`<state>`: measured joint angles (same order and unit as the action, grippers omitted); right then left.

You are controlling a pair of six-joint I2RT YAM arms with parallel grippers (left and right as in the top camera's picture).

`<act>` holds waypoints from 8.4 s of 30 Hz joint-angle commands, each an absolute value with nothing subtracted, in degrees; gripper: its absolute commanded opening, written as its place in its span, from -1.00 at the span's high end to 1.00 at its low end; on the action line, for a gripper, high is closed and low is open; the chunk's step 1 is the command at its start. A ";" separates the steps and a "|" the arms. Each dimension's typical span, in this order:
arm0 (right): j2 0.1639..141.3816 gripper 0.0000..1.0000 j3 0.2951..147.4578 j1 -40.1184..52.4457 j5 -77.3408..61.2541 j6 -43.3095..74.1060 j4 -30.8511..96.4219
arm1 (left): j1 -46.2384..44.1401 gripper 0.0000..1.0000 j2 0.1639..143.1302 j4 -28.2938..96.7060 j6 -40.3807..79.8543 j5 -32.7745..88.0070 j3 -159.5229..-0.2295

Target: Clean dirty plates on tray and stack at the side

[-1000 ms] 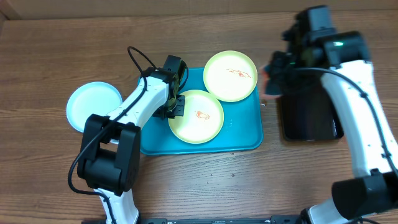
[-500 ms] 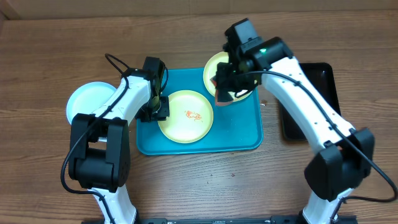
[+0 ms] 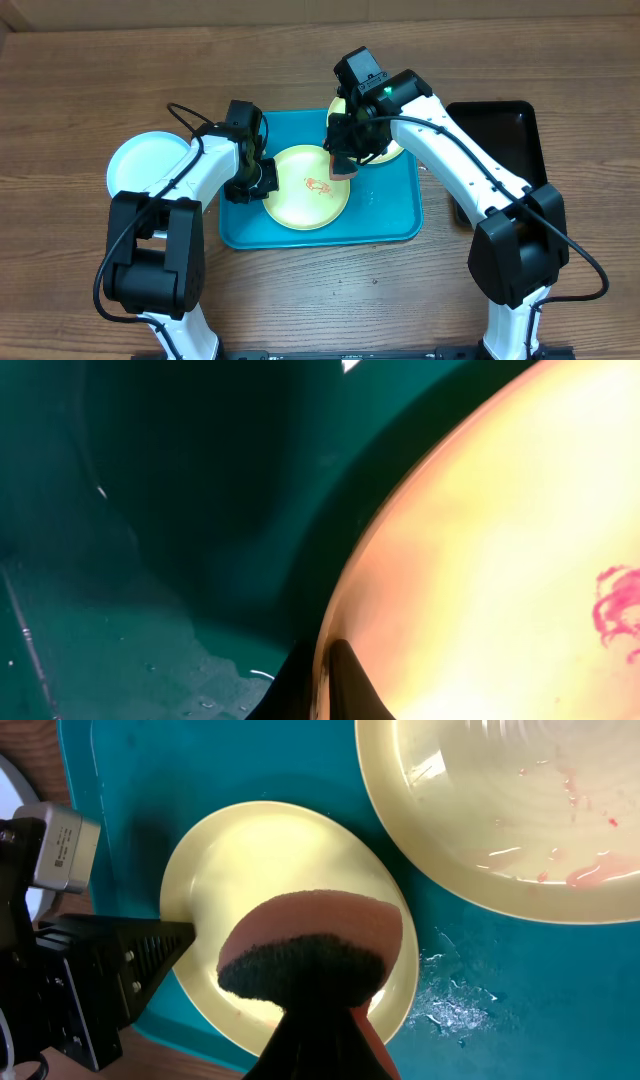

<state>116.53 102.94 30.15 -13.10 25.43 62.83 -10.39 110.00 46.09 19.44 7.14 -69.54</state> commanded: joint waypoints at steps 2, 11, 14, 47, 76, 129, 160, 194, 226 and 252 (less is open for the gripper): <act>118.85 0.92 103.11 31.79 -13.15 27.24 61.95 | -10.85 0.91 112.14 45.17 20.80 6.68 -67.13; 125.51 0.92 103.11 34.79 -12.93 27.31 58.74 | -10.79 0.91 112.14 46.61 20.75 4.43 -67.13; 127.48 0.92 103.11 34.76 -11.53 27.55 58.22 | -10.76 0.91 112.14 46.74 20.58 3.97 -67.13; 134.58 0.93 105.80 40.40 -9.28 27.40 56.14 | -8.19 0.92 112.14 46.81 16.86 5.76 -67.11; 136.42 0.93 107.85 41.78 -26.26 23.92 59.83 | -2.96 0.92 112.14 44.53 16.75 11.68 -67.13; 136.42 0.93 108.51 30.24 -10.33 23.07 63.66 | -1.04 0.92 112.14 44.75 16.27 12.32 -67.13; 135.50 0.92 114.63 38.87 -13.45 22.11 69.17 | -1.04 0.92 112.14 44.56 16.27 12.32 -67.13; 129.56 0.93 135.72 18.90 -8.78 19.42 89.19 | -5.17 0.92 103.35 47.77 16.21 -0.43 -70.85; 129.56 0.93 135.72 18.90 -7.51 19.25 89.47 | -30.22 0.92 83.74 48.18 18.90 -67.77 -74.41; 129.56 0.92 135.72 18.90 -7.49 19.00 89.52 | -39.09 0.92 83.74 40.42 14.98 -86.67 -74.41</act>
<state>131.63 134.06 18.90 -8.03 19.42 89.62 -38.65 84.95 40.69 14.83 -84.33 -73.71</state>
